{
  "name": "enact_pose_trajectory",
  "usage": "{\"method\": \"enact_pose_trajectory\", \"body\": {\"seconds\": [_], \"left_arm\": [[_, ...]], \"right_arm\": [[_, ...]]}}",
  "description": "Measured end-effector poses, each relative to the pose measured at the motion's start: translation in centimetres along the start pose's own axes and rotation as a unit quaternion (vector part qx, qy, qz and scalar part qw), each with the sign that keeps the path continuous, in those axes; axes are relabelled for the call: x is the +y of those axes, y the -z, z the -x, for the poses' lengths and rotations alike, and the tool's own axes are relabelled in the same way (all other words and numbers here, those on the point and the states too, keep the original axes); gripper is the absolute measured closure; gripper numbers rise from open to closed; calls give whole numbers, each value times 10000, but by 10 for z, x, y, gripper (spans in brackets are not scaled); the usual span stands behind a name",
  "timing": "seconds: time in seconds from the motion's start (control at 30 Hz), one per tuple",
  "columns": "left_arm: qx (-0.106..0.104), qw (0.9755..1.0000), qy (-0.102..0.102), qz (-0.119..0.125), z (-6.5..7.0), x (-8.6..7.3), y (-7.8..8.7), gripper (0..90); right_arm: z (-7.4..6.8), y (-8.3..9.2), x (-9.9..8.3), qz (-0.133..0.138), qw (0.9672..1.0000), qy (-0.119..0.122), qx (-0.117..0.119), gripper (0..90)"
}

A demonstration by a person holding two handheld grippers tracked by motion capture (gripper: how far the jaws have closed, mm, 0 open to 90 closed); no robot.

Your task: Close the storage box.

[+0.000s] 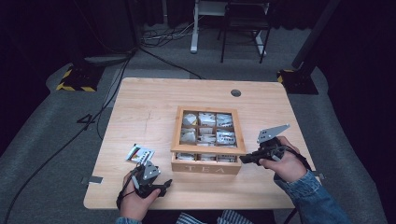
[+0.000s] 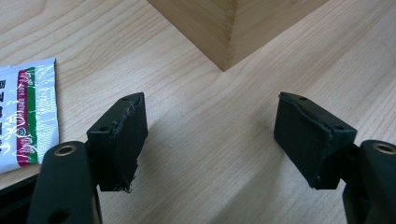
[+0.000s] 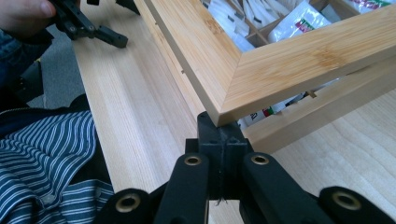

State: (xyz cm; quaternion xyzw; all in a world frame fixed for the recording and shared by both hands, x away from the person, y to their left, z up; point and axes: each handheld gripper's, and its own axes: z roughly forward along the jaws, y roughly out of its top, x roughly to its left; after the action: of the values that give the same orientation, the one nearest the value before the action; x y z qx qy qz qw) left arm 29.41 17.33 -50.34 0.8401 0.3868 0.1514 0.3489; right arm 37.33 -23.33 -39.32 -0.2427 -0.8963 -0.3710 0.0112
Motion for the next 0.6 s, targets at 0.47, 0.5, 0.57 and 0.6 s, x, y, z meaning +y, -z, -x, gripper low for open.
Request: {"method": "enact_pose_trajectory", "body": {"seconds": [0.47,0.5,0.57,0.6], "left_arm": [[-5,10000,4,-2,0,0,0,267],[-4,10000,5,-2,0,0,0,267],[-5,10000,4,-2,0,0,0,267],[-5,10000,5,-2,0,0,0,267]], "right_arm": [[0,-9,-2,-440,9990,19,4,900],[0,-9,-2,-493,9988,4,-2,900],[1,-11,-3,-587,9983,-11,24,900],[1,-12,-4,-626,9980,-14,32,900]]}}
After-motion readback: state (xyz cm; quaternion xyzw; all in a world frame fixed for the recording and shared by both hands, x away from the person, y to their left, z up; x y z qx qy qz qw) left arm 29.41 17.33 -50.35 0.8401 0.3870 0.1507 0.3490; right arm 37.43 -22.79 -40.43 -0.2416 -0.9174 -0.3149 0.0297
